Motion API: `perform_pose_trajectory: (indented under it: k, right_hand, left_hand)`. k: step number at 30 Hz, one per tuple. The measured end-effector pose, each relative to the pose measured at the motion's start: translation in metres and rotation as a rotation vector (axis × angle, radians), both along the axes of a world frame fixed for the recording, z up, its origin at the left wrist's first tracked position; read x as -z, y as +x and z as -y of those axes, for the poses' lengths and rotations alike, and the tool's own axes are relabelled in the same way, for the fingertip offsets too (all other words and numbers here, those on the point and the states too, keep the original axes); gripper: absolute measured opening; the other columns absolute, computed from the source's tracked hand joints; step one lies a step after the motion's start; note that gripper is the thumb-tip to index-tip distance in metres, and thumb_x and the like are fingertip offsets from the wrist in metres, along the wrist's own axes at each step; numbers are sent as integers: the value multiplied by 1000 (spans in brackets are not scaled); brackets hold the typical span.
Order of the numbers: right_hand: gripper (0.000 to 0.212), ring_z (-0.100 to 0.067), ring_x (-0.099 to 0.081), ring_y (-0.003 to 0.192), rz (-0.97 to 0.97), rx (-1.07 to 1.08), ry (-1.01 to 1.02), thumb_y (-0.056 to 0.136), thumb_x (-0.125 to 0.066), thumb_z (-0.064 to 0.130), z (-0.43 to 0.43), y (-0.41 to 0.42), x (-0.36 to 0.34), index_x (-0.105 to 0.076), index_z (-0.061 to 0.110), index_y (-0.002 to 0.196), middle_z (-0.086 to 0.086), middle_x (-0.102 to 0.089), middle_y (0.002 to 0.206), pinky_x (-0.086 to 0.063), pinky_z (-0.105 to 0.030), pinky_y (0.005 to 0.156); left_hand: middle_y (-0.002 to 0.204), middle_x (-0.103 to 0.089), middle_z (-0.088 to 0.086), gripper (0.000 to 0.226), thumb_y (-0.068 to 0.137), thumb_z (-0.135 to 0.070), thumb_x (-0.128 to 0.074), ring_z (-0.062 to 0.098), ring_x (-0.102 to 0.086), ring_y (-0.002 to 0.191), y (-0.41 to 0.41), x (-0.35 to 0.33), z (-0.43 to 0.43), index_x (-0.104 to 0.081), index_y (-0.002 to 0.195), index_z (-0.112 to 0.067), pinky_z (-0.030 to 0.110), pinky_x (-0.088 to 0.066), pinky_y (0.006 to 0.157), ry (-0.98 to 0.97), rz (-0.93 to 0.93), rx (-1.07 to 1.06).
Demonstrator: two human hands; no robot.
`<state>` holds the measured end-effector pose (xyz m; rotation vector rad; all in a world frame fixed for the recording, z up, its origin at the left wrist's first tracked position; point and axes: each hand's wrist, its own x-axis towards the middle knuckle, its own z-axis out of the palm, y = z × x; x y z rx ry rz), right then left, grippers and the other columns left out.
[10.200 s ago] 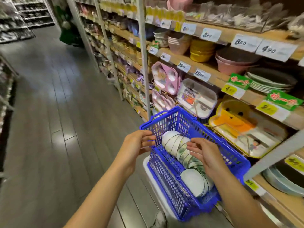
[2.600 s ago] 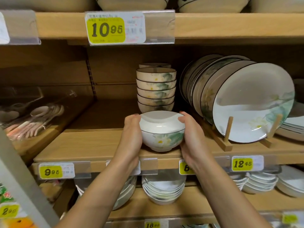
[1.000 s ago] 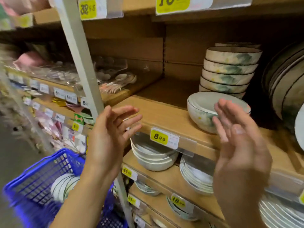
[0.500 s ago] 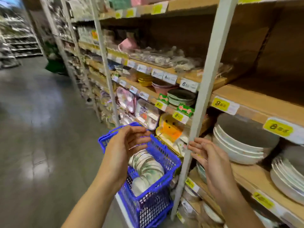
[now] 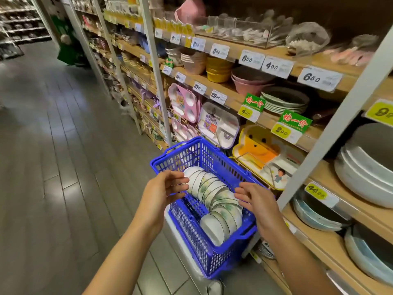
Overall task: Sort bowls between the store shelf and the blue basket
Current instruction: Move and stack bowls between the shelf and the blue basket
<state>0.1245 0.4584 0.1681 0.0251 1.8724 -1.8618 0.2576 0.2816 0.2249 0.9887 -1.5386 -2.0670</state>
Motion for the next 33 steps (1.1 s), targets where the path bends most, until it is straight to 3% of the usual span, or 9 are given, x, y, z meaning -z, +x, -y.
perform_pose_trajectory:
  k: [8,15,18,21,24,27,29,31,33]
  right_hand:
    - [14,-19,-70,90,106,-16,54,95,-56,20,62,-61,58,-69,14,95,-8,-73,99,-53,-28,76]
    - [21,-25,-67,93,170,-20,163,97,-52,16,85,-89,91,-68,2,95,-18,-69,103,-50,-22,68]
    - [25,-30,-64,82,187,38,224,94,-49,8,88,-92,107,-64,-12,95,-25,-69,96,-44,-26,66]
    - [22,-19,-52,71,236,73,312,92,-48,8,89,-86,129,-60,1,74,-14,-57,74,-39,-26,62]
    - [22,-23,-51,70,267,74,452,93,-51,15,86,-74,154,-58,8,74,-12,-55,75,-38,-27,64]
    - [21,-14,-46,59,365,66,561,95,-48,18,88,-62,171,-55,6,79,-4,-48,69,-32,-15,46]
    - [21,-23,-61,81,428,83,632,97,-47,23,91,-55,180,-61,8,96,-7,-57,83,-40,-21,62]
    - [34,-28,-58,111,473,132,717,101,-42,30,93,-47,188,-60,7,120,-16,-62,113,-39,-26,76]
    - [39,-27,-53,123,519,193,767,101,-44,29,97,-38,196,-55,6,131,-16,-57,132,-38,-25,85]
  left_hand:
    - [77,-75,3,32,97,-16,-38,13,-68,67,-77,32,52,-67,88,-8,26,-52,66,-34,178,124]
    - [80,-75,2,30,98,-19,-39,18,-68,75,-142,67,82,-66,91,-8,29,-49,70,-32,317,289]
    - [91,-74,9,27,98,-17,-41,20,-66,80,-169,89,86,-66,98,-6,26,-47,68,-108,391,424]
    - [93,-71,11,27,99,-12,-39,20,-62,78,-192,117,87,-65,101,-5,26,-44,65,-177,448,579]
    - [92,-70,11,22,98,-17,-44,21,-60,78,-212,150,87,-64,94,-8,29,-42,68,-320,506,790]
    - [102,-70,14,20,97,-16,-50,20,-61,89,-226,186,90,-66,103,-6,26,-41,73,-598,548,1074]
    - [113,-69,9,24,96,-16,-52,20,-63,102,-231,209,96,-65,114,-9,24,-44,82,-750,570,1335]
    - [114,-69,12,25,96,-18,-53,25,-62,108,-238,225,101,-66,115,-9,29,-46,90,-823,572,1545]
    - [112,-68,17,23,95,-18,-51,31,-61,108,-244,237,105,-66,109,-7,33,-46,90,-882,555,1671]
